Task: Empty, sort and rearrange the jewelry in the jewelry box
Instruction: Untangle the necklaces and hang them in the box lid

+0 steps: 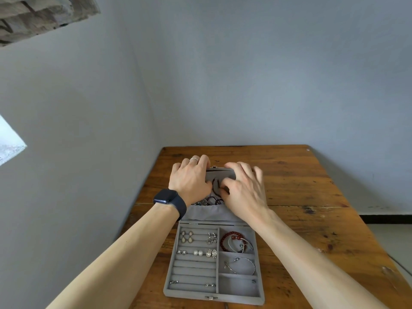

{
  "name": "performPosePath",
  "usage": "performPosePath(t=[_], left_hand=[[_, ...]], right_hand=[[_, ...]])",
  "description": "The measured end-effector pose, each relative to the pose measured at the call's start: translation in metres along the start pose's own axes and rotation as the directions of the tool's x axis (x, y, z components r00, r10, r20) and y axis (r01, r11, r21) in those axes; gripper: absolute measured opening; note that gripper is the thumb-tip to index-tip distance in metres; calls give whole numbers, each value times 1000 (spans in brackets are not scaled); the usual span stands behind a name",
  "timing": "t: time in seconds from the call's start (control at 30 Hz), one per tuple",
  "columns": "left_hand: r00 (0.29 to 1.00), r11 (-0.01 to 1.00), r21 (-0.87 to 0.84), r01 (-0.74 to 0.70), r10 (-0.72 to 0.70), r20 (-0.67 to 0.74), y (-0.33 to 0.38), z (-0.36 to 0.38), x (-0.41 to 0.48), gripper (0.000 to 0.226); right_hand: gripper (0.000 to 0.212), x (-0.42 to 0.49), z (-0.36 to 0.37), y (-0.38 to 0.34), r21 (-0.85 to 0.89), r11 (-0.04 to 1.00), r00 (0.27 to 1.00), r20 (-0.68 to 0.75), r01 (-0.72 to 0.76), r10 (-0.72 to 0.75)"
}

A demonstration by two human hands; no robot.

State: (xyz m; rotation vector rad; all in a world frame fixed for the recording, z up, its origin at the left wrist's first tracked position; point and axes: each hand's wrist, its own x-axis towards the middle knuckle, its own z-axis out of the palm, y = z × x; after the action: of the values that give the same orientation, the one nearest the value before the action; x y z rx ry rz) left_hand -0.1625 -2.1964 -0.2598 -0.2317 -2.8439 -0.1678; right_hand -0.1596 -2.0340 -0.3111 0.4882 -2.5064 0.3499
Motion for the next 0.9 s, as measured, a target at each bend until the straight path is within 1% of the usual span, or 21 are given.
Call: performPosePath(t=[0.07,0.13,0.17,0.2,0.27,0.37,0.43,0.57,0.63,0.7,0.8,0.9], left_hand=[[1000,1000,19,5,-5,22,-1,1,0,46],[999,999,44,4,-6,46,-2,2,0,51],[999,999,51,0,-3,51,-2,2,-1,52],[999,999,53,-4,1,50,-2,3,-1,52],[999,999,48,-6,3,43,-2,4,-3,52],[1000,999,43,-2,1,29,-2,5,-4,52],[1000,999,35,-1,0,25,-2,5,-5,53],[1000,1000,20,3,-4,27,-2,7,-6,54],[1000,1000,18,5,-5,27,-2,8,-6,54],[1000,1000,19,-4,3,20,-2,9,-6,54],[999,999,22,-33,32,9,-4,9,-8,53],[999,999,6,-42,42,32,-5,7,-13,55]], right_hand=[[7,-12,-1,4,10,1000,999,-40,29,-29],[13,-28,-1,11,69,997,993,-111,-43,50],[17,-37,-1,13,92,991,985,-132,-97,109],[20,-45,0,14,94,985,980,-124,-142,153],[26,-58,4,12,45,984,984,-37,-173,175],[32,-61,6,-1,3,987,982,96,-162,161],[34,-57,4,-11,23,987,975,160,-161,156],[39,-55,6,-23,122,989,960,275,-86,50],[39,-55,6,-21,161,983,962,271,-88,42],[35,-58,5,-17,174,980,972,228,-92,51],[37,-65,3,-10,116,991,983,175,-69,48],[42,-72,-3,-6,66,997,987,159,-40,29]])
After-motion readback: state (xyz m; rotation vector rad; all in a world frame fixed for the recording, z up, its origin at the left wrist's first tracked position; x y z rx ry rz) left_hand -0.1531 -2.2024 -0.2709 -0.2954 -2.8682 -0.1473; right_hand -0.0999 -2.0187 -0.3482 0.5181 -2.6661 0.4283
